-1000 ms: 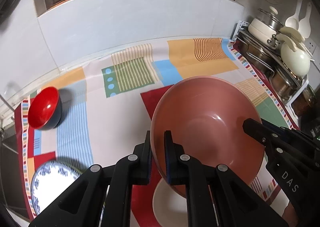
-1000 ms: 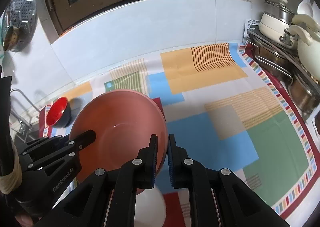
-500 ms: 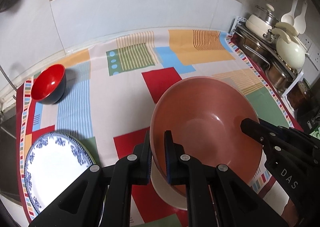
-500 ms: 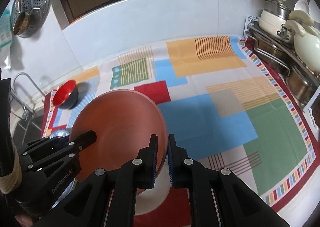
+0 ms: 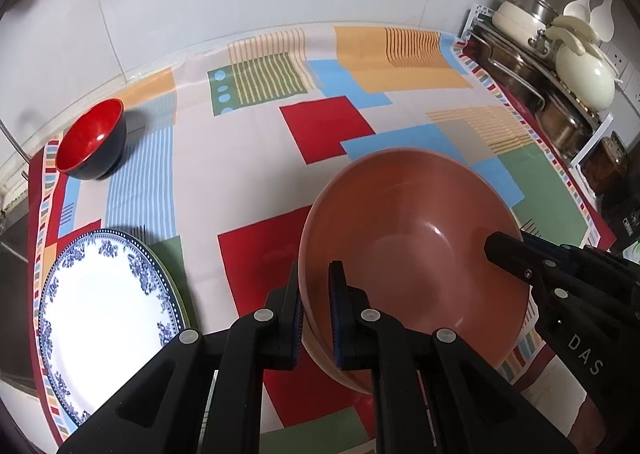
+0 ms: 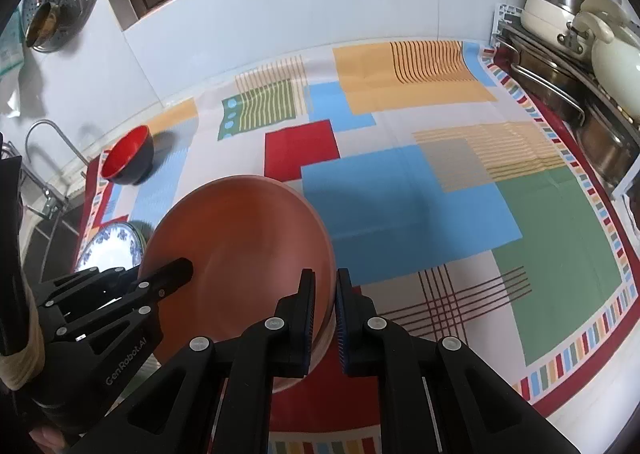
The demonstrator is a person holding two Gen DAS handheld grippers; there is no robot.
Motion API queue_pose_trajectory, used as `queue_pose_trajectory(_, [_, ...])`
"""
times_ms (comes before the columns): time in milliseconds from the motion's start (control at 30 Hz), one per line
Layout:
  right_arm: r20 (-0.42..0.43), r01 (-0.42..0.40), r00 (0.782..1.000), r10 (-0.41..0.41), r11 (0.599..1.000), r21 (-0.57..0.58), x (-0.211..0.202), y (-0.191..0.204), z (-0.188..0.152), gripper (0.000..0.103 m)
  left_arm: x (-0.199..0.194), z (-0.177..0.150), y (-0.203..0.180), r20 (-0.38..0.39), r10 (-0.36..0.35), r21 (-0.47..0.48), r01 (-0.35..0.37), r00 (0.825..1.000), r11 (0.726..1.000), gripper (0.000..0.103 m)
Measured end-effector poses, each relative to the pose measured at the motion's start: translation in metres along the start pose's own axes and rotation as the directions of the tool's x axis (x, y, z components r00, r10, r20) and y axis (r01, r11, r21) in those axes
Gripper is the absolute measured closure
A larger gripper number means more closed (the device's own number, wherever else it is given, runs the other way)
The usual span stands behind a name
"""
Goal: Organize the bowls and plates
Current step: 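Carry the pink bowl with both grippers over the white bowl, then lower the pink bowl into the white bowl and open both grippers, then move both grippers past the plate stack to the red bowl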
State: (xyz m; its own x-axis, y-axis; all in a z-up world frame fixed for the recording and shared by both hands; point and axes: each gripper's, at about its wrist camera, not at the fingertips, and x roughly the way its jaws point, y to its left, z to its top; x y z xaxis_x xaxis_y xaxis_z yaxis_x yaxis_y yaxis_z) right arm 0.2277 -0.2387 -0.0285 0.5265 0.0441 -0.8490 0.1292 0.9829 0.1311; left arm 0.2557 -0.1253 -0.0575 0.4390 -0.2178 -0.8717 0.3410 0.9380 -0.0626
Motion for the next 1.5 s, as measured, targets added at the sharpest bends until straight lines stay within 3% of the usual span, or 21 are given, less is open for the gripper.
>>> queue_pose_trajectory(600, [-0.064,-0.017,0.998,0.017,1.000,-0.005,0.017,-0.002,-0.013,0.092,0.010,-0.008,-0.002,-0.011,0.050,0.018,-0.050,0.999,0.999,0.089])
queue_pose_trajectory(767, [-0.075,-0.026,0.997,0.025,1.000,-0.013,0.019,-0.001,-0.014,0.092,0.010,-0.009,-0.003,-0.005,0.061,0.026,-0.061,0.998,0.998,0.081])
queue_pose_trajectory(933, [-0.079,-0.023,0.997,0.022,1.000,-0.008,0.021,-0.003,-0.015,0.091,0.009,-0.009,-0.002,-0.003,0.055,0.024,-0.055,0.998,0.998,0.060])
queue_pose_trajectory(1033, [-0.083,-0.029,0.996,0.029,1.000,-0.009,0.022,-0.004,-0.016,0.087,0.005,-0.008,-0.003,0.015,0.072,0.032,-0.073,0.997,0.997,0.055])
queue_pose_trajectory(1100, [-0.087,-0.040,0.995,0.039,0.999,-0.010,0.022,-0.004,-0.017,0.071,0.002,-0.008,-0.002,0.025,0.075,0.032,-0.075,0.997,0.997,0.052])
queue_pose_trajectory(1500, [-0.043,-0.033,0.999,0.032,0.999,-0.023,0.010,0.005,-0.012,0.070,-0.022,-0.005,0.016,0.098,0.099,0.002,-0.100,0.990,0.995,0.045])
